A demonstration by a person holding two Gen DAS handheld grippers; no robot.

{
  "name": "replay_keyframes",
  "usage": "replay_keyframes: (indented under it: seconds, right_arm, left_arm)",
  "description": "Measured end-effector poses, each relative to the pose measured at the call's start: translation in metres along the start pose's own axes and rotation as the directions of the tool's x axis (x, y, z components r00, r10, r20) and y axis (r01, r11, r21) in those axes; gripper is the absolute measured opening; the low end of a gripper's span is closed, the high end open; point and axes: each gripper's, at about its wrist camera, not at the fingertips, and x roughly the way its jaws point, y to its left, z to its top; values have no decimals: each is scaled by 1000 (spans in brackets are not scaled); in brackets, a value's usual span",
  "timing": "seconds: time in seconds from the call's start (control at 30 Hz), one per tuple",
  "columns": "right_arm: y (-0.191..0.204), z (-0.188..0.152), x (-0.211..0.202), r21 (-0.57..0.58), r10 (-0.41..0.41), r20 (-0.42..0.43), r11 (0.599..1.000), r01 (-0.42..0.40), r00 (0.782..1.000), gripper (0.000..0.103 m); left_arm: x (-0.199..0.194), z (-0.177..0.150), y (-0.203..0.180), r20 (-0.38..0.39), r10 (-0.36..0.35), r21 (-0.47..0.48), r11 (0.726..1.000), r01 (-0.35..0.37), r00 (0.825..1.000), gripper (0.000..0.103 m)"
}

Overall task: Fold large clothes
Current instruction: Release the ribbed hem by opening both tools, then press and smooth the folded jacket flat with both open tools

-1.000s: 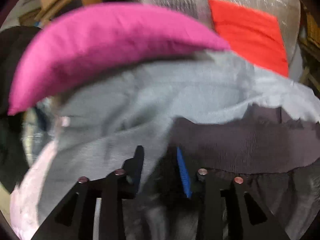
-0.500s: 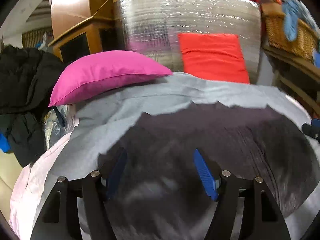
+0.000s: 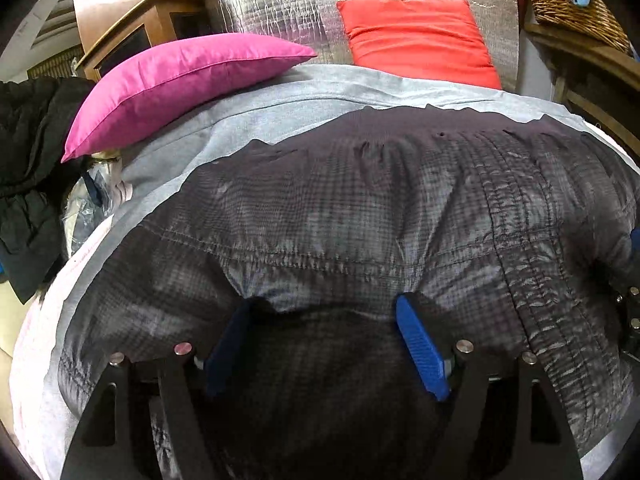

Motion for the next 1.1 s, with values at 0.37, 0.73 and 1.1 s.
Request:
replay_keyframes:
  seconds: [0.37,0.73,1.1]
  right_arm:
    - [-25,26,-66,95,68,59,993,-74,996,86]
    - [0,-16,-27,1,3,37,1000,-3,999,88]
    - [2,-12,-20,8,3,-4,1000,-3,1000,89]
  left_arm:
    - [-61,11,50,66,-28,-162,986,38,997,78]
    - [-19,-26,39,9,72,-103,992,-70,997,86]
    - [-17,-26,39,11,61,-104,993,-60,998,87]
